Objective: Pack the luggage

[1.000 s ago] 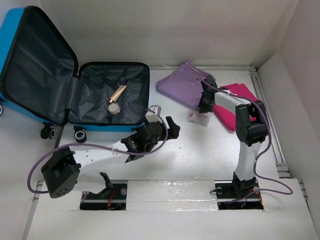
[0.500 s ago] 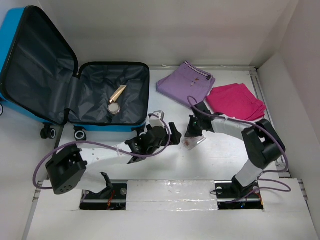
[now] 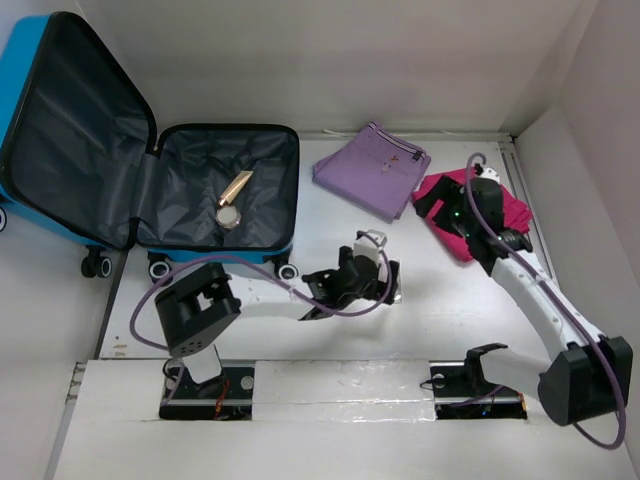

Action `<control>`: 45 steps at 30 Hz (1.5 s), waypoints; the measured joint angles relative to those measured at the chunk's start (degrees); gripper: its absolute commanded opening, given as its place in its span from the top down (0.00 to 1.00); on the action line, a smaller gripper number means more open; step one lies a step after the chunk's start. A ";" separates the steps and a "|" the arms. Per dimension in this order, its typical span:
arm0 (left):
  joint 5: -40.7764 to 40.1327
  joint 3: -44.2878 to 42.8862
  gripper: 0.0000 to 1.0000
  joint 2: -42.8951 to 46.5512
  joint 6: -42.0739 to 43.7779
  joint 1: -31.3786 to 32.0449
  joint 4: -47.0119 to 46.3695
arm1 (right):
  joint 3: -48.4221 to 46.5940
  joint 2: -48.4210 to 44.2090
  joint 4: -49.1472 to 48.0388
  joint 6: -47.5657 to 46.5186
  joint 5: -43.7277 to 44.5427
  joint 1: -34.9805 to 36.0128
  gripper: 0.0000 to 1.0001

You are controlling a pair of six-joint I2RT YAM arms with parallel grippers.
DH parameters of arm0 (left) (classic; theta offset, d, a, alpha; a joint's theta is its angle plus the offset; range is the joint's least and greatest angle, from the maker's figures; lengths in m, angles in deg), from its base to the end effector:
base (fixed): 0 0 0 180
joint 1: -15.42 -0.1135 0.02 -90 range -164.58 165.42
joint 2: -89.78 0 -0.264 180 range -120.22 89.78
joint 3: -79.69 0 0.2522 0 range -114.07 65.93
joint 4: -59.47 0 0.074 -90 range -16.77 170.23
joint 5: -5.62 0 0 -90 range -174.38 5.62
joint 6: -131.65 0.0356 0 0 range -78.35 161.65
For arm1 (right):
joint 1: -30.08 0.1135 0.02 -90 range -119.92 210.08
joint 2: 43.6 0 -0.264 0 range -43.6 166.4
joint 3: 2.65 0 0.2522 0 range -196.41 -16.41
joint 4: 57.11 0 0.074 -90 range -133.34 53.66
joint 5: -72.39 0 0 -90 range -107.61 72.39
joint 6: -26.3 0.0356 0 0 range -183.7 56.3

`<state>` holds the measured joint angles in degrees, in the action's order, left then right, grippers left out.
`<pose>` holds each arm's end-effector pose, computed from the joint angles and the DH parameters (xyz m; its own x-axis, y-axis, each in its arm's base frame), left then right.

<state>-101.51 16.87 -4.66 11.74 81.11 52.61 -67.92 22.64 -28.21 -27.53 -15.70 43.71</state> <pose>0.1550 -0.3176 0.1992 -0.5288 0.0131 -0.8486 0.5735 0.7426 -0.3459 0.2538 0.0603 0.2963 -0.5131 0.4825 -0.7098 0.1182 0.8589 0.4984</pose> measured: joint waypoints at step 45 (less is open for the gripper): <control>-25.11 -40.22 0.09 -33.46 -8.31 -0.31 25.35 | 14.29 -7.67 -15.69 -2.05 -24.37 -14.36 0.01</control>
<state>-126.62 -23.34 -38.12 3.43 80.81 77.96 -53.62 14.97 -43.90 -29.59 -40.07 29.35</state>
